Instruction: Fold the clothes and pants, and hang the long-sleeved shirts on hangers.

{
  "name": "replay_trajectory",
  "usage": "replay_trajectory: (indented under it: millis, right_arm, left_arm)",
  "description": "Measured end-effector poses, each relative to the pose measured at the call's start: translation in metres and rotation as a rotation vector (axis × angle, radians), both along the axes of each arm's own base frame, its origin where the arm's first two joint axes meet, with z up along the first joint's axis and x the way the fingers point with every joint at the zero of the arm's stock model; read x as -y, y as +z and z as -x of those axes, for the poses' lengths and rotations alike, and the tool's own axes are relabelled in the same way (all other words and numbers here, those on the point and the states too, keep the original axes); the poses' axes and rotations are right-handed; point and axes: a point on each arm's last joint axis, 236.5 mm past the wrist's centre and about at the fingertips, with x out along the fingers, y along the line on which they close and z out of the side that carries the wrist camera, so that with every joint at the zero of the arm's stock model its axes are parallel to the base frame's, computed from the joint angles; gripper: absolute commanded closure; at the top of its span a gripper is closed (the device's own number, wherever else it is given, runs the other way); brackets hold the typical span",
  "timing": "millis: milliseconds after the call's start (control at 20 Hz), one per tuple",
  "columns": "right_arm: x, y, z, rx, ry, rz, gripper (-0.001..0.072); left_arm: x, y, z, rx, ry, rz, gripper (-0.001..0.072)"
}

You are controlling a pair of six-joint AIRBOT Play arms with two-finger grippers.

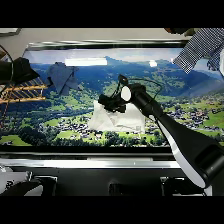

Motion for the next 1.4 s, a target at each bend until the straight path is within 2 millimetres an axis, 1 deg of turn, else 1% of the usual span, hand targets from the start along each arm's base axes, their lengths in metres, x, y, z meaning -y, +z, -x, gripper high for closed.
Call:
replay_trajectory:
  millis: [50, 100, 150, 250, 300, 350, 450, 500, 550, 600, 650, 700, 800, 850, 950, 1000, 1050, 1100, 1200, 1300, 1400]
  right_arm:
    - [-0.001, -0.002, 0.001, -0.006, 0.000, -0.002, 0.0391]
    - [-0.003, -0.003, 0.001, -0.011, -0.001, -0.008, 0.0314]
    - [-0.006, -0.003, 0.001, -0.013, 0.003, -0.019, 0.0282]
    - [-0.015, 0.002, 0.005, -0.010, 0.036, -0.056, 0.0280]
    - [-0.020, 0.008, 0.008, -0.004, 0.058, -0.083, 0.0275]
    - [-0.024, 0.017, 0.010, 0.008, 0.077, -0.106, 0.0229]
    - [-0.020, 0.040, 0.008, 0.048, 0.090, -0.146, 0.0219]
    - [-0.011, 0.054, 0.002, 0.071, 0.080, -0.162, 0.0219]
    - [0.002, 0.068, -0.004, 0.091, 0.065, -0.172, 0.0219]
    - [0.022, 0.080, -0.011, 0.108, 0.043, -0.174, 0.0217]
    - [0.047, 0.091, -0.018, 0.119, 0.019, -0.166, 0.0210]
    - [0.073, 0.097, -0.024, 0.124, -0.002, -0.151, 0.0156]
    - [0.130, 0.100, -0.031, 0.113, -0.036, -0.105, 0.0153]
    - [0.160, 0.097, -0.033, 0.103, -0.054, -0.081, 0.0153]
    - [0.208, 0.084, -0.034, 0.074, -0.089, -0.044, 0.0153]
    - [0.229, 0.073, -0.032, 0.052, -0.105, -0.031, 0.0153]
    - [0.245, 0.058, -0.028, 0.025, -0.113, -0.028, 0.0153]
    - [0.256, 0.043, -0.024, -0.004, -0.115, -0.031, 0.0153]
    - [0.263, 0.008, -0.011, -0.068, -0.098, -0.057, 0.0153]
    - [0.261, -0.023, -0.003, -0.112, -0.082, -0.096, 0.0153]
    - [0.255, -0.048, 0.003, -0.146, -0.075, -0.136, 0.0158]
  left_arm:
    - [0.000, -0.003, 0.000, -0.007, 0.000, 0.000, 0.0687]
    - [0.000, -0.005, 0.000, -0.012, 0.000, -0.001, 0.0688]
    - [0.000, -0.007, 0.000, -0.016, 0.000, -0.001, 0.0688]
    - [0.000, -0.009, 0.000, -0.018, 0.002, -0.001, 0.0688]
    - [0.000, -0.009, -0.001, -0.019, 0.002, 0.000, 0.0688]
    - [0.000, -0.010, -0.001, -0.019, 0.002, -0.001, 0.0688]
    - [0.000, -0.010, -0.001, -0.019, 0.003, 0.000, 0.0688]
    - [0.000, -0.010, -0.001, -0.019, 0.003, 0.000, 0.0688]
    - [0.000, -0.010, -0.002, -0.018, 0.004, 0.000, 0.0688]
    - [0.000, -0.010, -0.002, -0.017, 0.005, 0.000, 0.0688]
    - [0.000, -0.010, -0.002, -0.015, 0.005, 0.001, 0.0688]
    - [0.000, -0.009, -0.003, -0.011, 0.006, 0.002, 0.0688]
    - [0.000, -0.009, -0.003, -0.010, 0.007, 0.002, 0.0688]
    - [-0.001, -0.009, -0.003, -0.009, 0.007, 0.001, 0.0688]
    - [-0.001, -0.009, -0.004, -0.006, 0.008, 0.001, 0.0688]
    - [-0.001, -0.009, -0.004, -0.006, 0.008, 0.001, 0.0687]
    - [-0.001, -0.009, -0.004, -0.006, 0.008, 0.001, 0.0687]
    - [-0.001, -0.009, -0.004, -0.006, 0.008, 0.000, 0.0687]
    - [-0.001, -0.009, -0.004, -0.005, 0.009, 0.000, 0.0688]
    - [-0.001, -0.009, -0.005, -0.006, 0.009, -0.001, 0.0687]
    - [-0.001, -0.009, -0.005, -0.006, 0.009, -0.001, 0.0687]
